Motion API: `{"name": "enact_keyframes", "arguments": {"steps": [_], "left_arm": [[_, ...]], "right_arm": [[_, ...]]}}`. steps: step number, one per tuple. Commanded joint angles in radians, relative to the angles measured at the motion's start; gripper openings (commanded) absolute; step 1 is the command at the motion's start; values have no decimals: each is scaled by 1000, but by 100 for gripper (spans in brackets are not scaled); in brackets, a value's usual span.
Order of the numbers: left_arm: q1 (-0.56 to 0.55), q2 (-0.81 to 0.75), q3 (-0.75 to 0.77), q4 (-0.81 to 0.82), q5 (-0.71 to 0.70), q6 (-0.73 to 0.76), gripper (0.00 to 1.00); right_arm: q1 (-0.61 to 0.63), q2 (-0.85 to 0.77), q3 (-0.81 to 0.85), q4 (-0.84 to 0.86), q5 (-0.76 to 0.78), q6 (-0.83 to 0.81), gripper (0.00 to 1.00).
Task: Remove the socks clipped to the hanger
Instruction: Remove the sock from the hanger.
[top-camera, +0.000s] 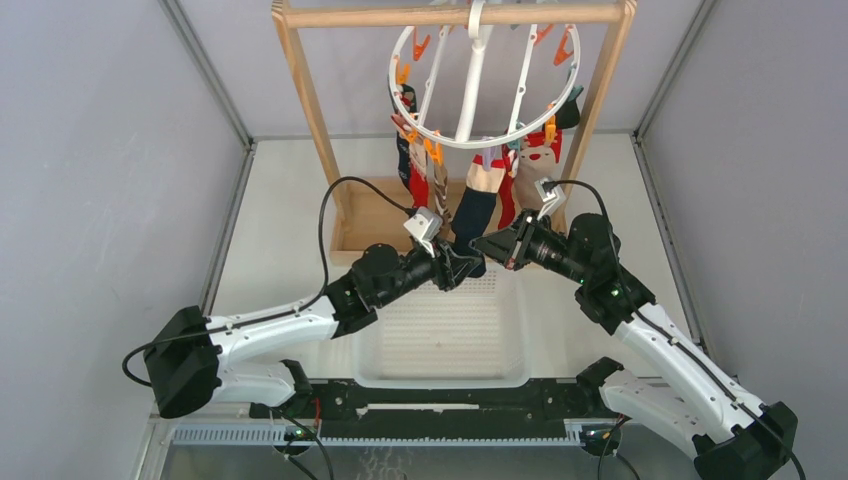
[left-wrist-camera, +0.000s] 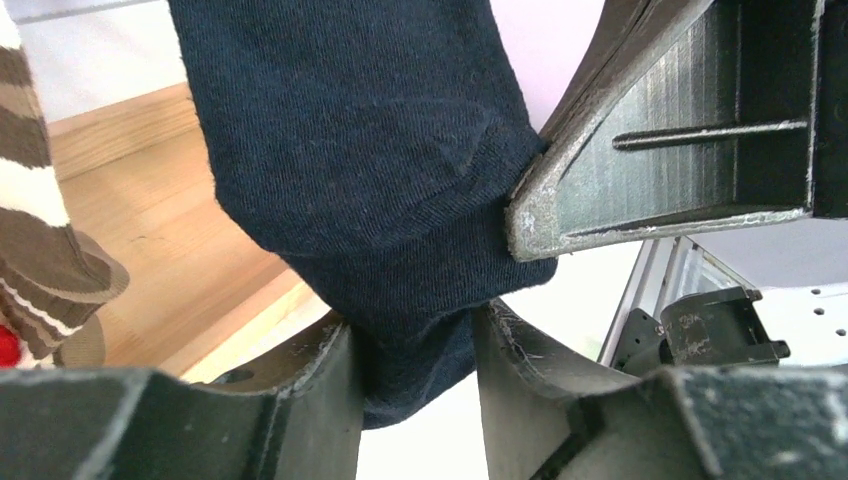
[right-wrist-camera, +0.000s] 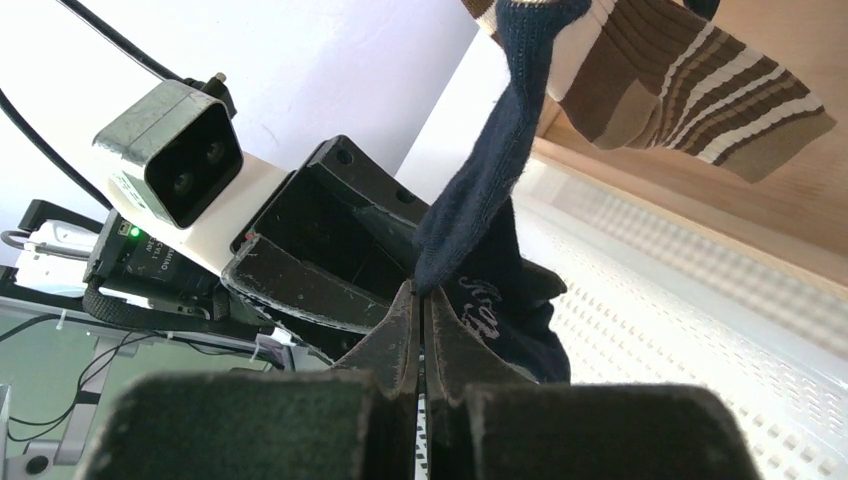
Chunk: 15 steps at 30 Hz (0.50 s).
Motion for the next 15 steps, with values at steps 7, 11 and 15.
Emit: {"name": "enact_keyframes", "arguments": {"steps": [7, 11, 15], "left_arm": [[-4, -1, 63, -22, 38, 29, 27], [-4, -6, 65, -39, 27, 27, 6], [-4, -11, 69, -51, 27, 30, 3]], "right_arm": [[9, -4, 43, 18, 9, -7, 0], [10, -5, 43, 6, 15, -11, 0], [12, -5, 43, -9, 29, -18, 5]]}}
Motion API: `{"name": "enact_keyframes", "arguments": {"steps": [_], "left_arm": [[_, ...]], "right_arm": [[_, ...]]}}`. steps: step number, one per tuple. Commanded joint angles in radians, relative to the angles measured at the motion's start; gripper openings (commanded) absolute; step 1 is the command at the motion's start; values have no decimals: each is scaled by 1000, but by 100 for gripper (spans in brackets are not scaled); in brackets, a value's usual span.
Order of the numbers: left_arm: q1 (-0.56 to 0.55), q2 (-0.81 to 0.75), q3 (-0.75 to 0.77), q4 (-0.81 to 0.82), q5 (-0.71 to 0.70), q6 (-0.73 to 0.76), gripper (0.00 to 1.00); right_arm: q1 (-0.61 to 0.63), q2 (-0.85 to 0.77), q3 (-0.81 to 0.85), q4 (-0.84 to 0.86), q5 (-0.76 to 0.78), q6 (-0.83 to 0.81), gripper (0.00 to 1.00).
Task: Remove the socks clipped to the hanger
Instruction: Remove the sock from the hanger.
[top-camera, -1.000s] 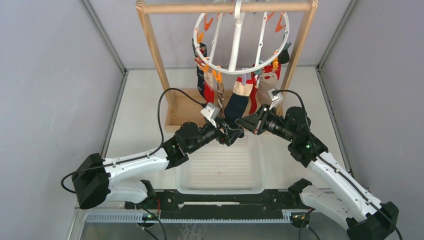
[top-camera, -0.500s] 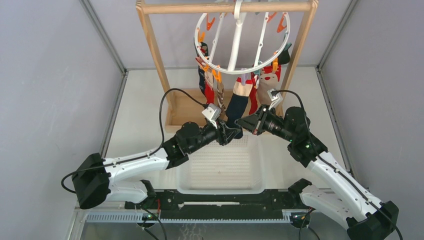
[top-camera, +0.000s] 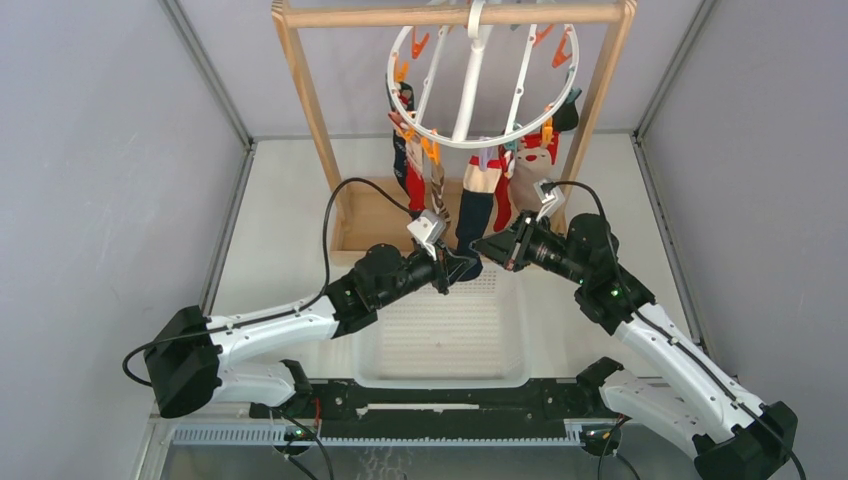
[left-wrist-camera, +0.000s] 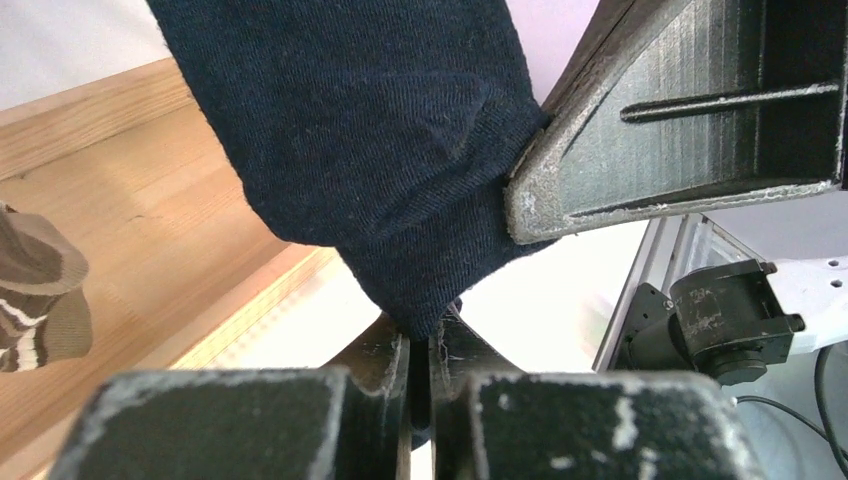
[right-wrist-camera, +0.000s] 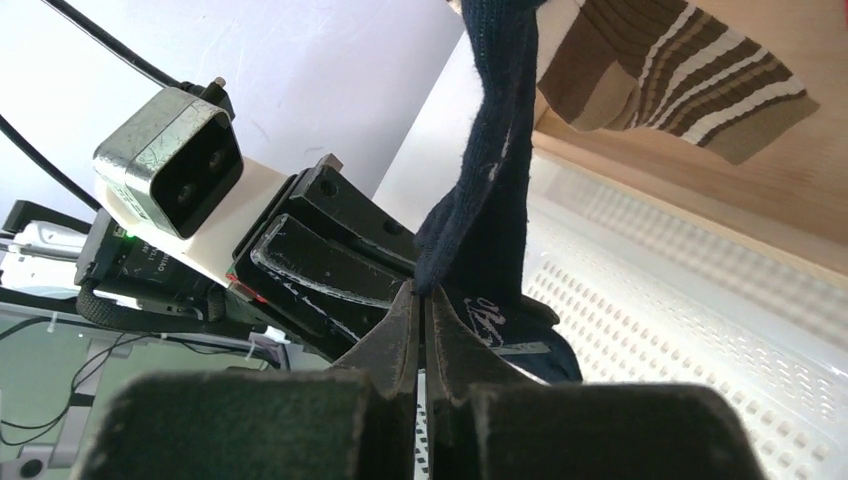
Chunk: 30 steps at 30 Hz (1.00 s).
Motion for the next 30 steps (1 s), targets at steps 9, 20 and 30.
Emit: {"name": "enact_keyframes", "arguments": {"steps": [9, 20, 30], "left_arm": [[-4, -38, 73, -36, -43, 31, 3], [8, -50, 91, -95, -49, 58, 3], [40, -74, 102, -149, -37, 80, 2]], "right_arm": [[16, -42, 41, -78, 105, -59, 63], [48, -140, -19, -190, 203, -116, 88], [126, -201, 9, -204, 276, -153, 84]]}}
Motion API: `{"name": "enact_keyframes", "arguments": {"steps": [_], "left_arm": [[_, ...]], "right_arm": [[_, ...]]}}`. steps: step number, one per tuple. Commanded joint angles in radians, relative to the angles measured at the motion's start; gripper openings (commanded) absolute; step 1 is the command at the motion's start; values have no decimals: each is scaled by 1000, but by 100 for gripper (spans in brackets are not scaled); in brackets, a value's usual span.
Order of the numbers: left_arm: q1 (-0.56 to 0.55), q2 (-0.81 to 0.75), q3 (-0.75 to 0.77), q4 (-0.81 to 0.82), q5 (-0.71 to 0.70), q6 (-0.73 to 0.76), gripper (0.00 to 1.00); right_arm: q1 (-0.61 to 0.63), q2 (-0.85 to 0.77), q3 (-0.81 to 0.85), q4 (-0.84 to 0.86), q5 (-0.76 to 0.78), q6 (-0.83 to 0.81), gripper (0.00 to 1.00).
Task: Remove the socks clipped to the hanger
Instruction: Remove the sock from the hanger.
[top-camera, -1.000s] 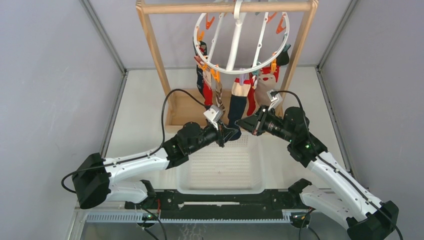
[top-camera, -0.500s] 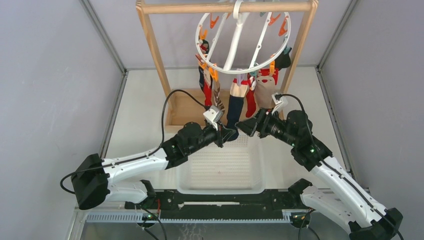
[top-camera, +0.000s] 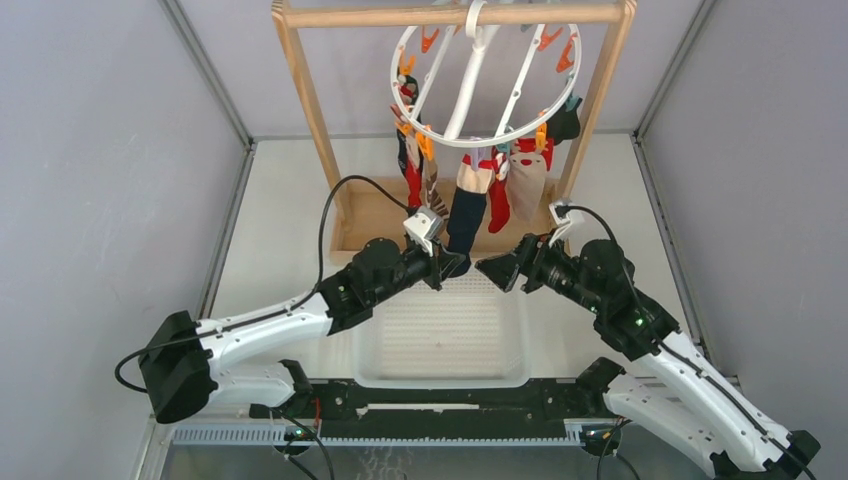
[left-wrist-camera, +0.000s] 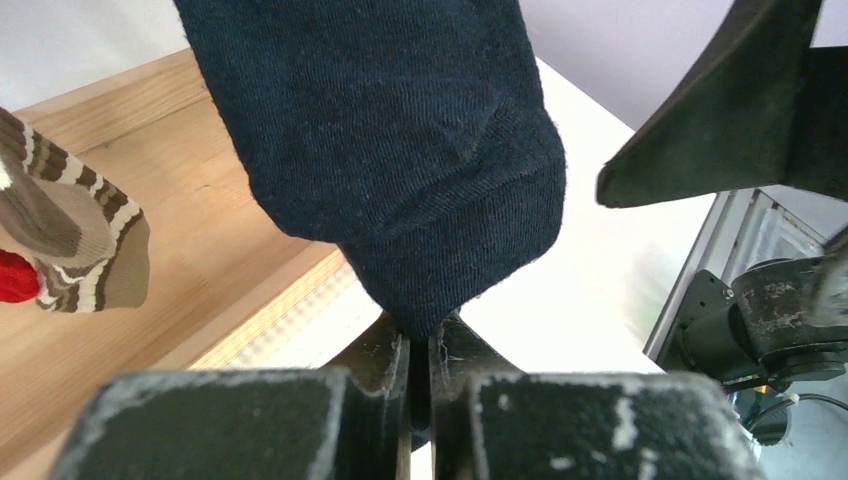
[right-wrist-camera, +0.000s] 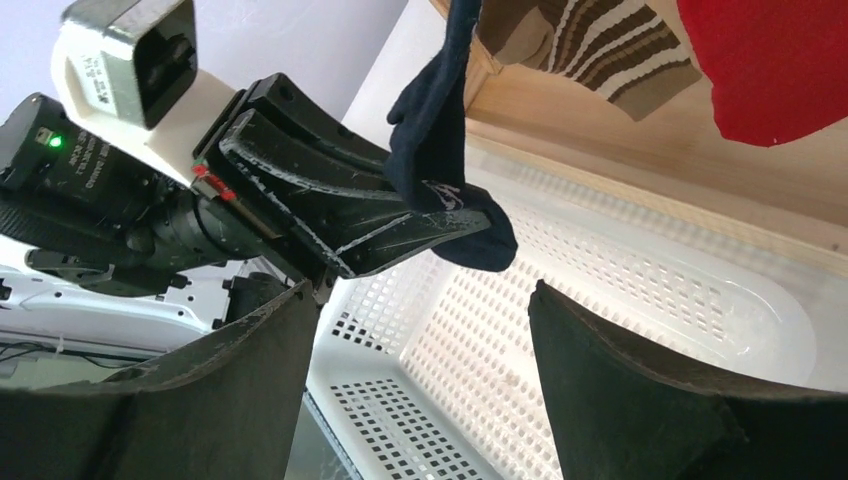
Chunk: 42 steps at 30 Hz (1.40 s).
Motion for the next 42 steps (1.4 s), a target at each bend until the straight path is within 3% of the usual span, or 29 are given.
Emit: {"name": "enact_keyframes", "arguments": {"steps": [1, 12, 26, 42], "left_arm": [[16, -45, 71, -9, 9, 29, 2], [58, -61, 95, -54, 33, 45, 2], [170, -55, 179, -147, 134, 53, 3], [267, 1, 288, -207, 286, 35, 3]], "right_arm": [[32, -18, 44, 23, 52, -38, 83], [75, 11, 158, 172, 126, -122, 83], [14, 184, 304, 346, 105, -215, 83], [3, 327, 372, 379, 187, -273, 61]]}}
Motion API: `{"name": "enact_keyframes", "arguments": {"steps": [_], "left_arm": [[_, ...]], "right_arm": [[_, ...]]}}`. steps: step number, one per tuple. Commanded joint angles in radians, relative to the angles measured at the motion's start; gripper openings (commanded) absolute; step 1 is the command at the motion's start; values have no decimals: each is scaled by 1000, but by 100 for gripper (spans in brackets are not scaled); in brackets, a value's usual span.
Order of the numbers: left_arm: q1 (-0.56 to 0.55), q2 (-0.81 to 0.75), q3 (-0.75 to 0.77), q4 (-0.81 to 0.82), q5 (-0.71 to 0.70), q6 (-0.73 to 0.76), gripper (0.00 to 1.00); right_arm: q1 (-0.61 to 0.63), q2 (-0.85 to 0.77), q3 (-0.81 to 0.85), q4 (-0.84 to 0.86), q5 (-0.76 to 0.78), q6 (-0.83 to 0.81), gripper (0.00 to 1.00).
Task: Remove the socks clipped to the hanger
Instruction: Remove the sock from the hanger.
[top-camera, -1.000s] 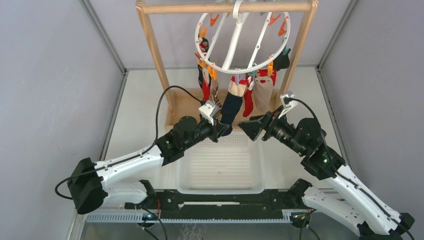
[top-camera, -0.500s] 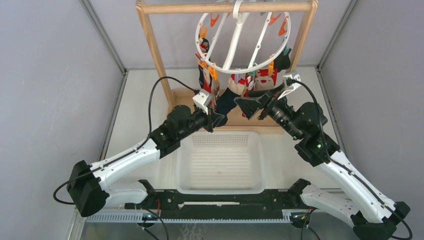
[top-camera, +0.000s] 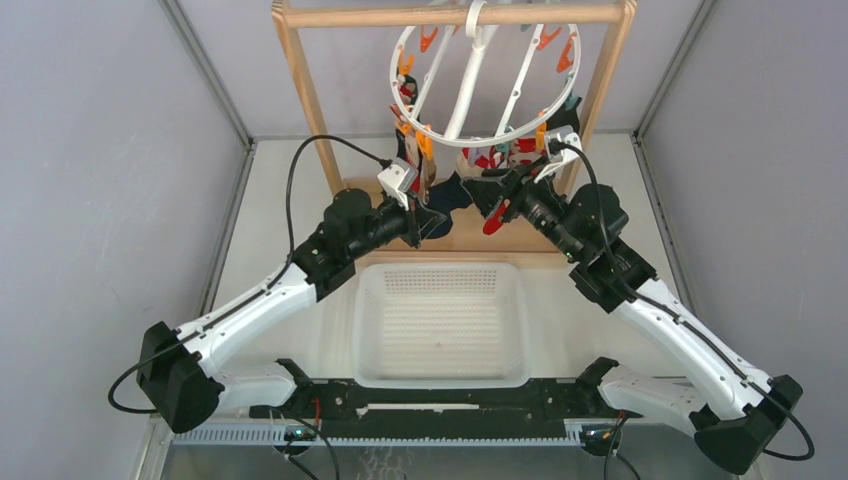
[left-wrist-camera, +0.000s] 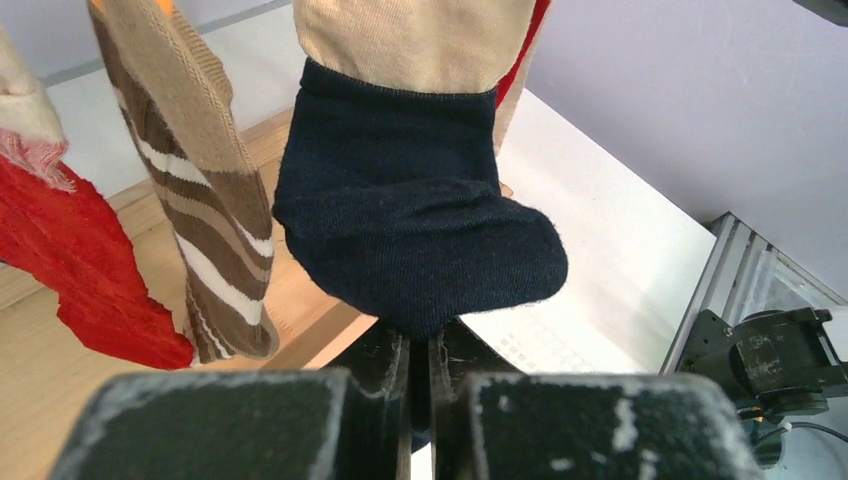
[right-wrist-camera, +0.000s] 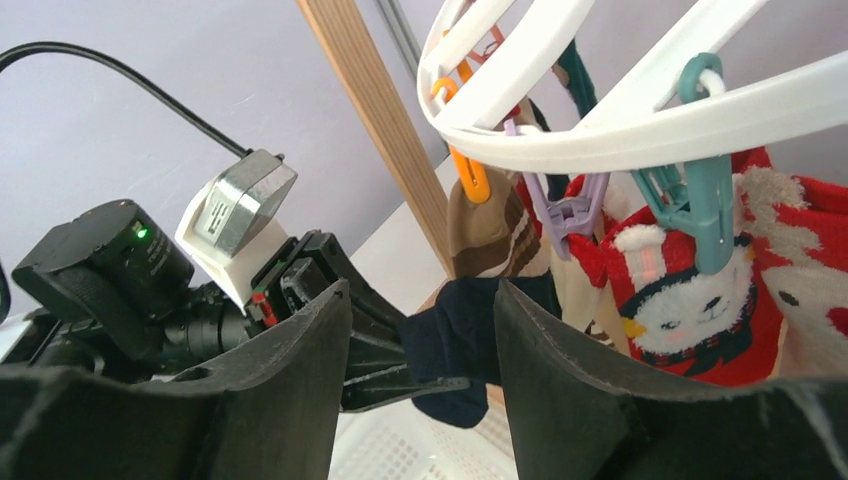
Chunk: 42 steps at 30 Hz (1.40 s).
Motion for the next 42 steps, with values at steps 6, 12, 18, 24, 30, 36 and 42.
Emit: {"name": "enact_keyframes", "arguments": {"steps": [6, 12, 18, 24, 30, 36, 42], "left_arm": [[23, 14, 79, 6, 74, -1, 3], [28, 8, 80, 6, 79, -4, 3], [31, 5, 79, 7, 84, -5, 3], [30, 0, 79, 10, 91, -8, 3], [33, -6, 77, 9, 95, -8, 3], [33, -10, 77, 8, 100, -10, 3], [34, -12, 80, 4, 105, -11, 3]], "right_arm": [[-7, 45, 78, 53, 126, -50, 62], [-8, 70, 95, 43, 168, -63, 65], [-26, 94, 109, 39, 168, -73, 65], [-42, 116, 109, 55, 147, -71, 65], [-50, 139, 110, 72, 141, -76, 66], [-52, 155, 108, 89, 139, -97, 66], [-51, 169, 110, 107, 146, -132, 66]]}}
